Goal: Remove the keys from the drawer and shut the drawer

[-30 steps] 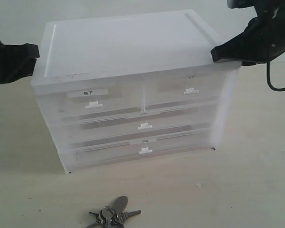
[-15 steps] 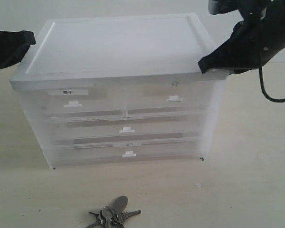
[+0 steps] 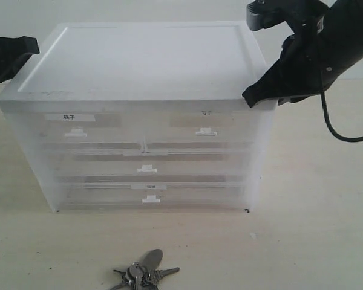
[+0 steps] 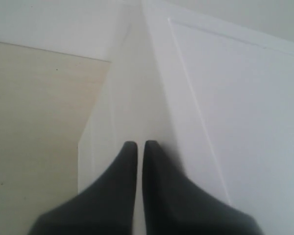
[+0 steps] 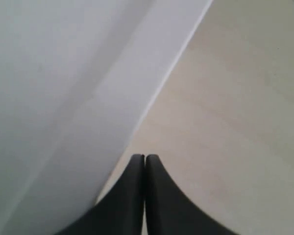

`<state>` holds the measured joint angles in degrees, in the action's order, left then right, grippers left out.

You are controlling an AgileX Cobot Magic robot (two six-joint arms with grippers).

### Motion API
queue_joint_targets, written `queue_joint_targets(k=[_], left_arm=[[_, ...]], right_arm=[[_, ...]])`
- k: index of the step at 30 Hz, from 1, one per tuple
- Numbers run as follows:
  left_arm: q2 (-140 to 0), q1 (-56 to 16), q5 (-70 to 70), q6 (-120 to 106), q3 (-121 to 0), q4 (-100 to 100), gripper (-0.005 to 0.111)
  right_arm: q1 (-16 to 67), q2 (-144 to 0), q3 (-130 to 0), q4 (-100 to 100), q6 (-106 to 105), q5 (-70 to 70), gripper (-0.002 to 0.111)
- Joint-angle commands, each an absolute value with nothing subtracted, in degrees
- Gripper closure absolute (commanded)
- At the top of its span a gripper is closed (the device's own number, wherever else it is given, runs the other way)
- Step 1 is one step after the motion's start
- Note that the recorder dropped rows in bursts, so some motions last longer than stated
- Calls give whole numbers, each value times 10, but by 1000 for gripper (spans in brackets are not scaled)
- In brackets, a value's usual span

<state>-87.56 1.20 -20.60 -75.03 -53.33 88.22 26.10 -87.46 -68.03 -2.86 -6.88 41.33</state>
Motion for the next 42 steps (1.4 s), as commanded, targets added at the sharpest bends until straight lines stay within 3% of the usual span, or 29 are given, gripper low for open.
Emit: queue_joint_targets(k=[1,13,15,20,23,30,33,42], left_arm=[[-832,-6,-228,-753,-516,886,102],[-683,-6,-200,-755,-472,881,102],[-659,-6,-242,-771,-466,881,102],[-620,-19,-496,-822,-465,867,102],[-623,-87,-548,-800,-459,788,102],[-650,-409,-250,-754,-360,622,102],[-693,-503,-163,-690,-329,557,102],[-900,-531,-95,-655,-314,543,102]], right_arm=[[278,-872,-682,-28,-49,398,108],[278,-779,-682,-228,95,415,108],[280,-758,-682,-224,96,414,108],[280,-708,-680,-195,95,403,108],[280,-687,-679,-176,84,400,108],[280,-673,-679,-171,81,400,108],[280,-673,-679,-171,81,401,108],[280,-673,-679,-171,81,401,108]])
